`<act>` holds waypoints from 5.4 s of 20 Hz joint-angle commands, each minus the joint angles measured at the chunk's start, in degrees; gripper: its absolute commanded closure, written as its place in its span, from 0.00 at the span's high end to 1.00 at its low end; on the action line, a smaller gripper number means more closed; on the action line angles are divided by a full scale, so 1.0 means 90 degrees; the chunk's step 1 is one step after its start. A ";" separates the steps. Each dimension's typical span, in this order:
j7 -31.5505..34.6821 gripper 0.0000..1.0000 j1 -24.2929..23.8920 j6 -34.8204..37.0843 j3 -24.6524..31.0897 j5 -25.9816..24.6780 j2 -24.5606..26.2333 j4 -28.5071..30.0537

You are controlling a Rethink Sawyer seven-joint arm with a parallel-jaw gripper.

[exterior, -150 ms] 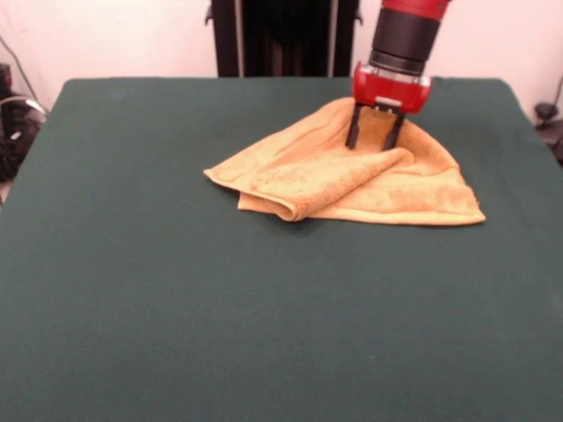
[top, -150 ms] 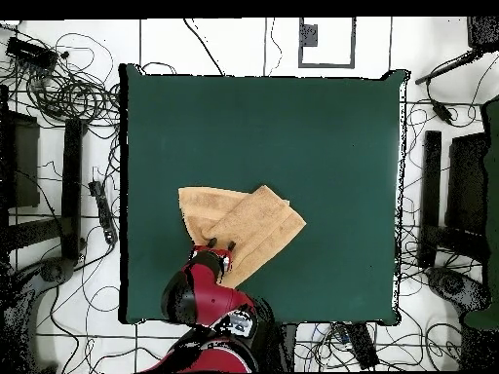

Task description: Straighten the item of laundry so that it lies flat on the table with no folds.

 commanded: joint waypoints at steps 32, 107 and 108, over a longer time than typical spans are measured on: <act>0.1104 1.00 -0.0657 0.1090 0.1199 -0.0457 0.0848 -0.0005; 0.0161 1.00 -0.1087 0.5896 0.0681 -0.0940 -0.2813 -0.0782; 0.0131 1.00 -0.1183 0.5750 0.0740 -0.0997 -0.2630 -0.0874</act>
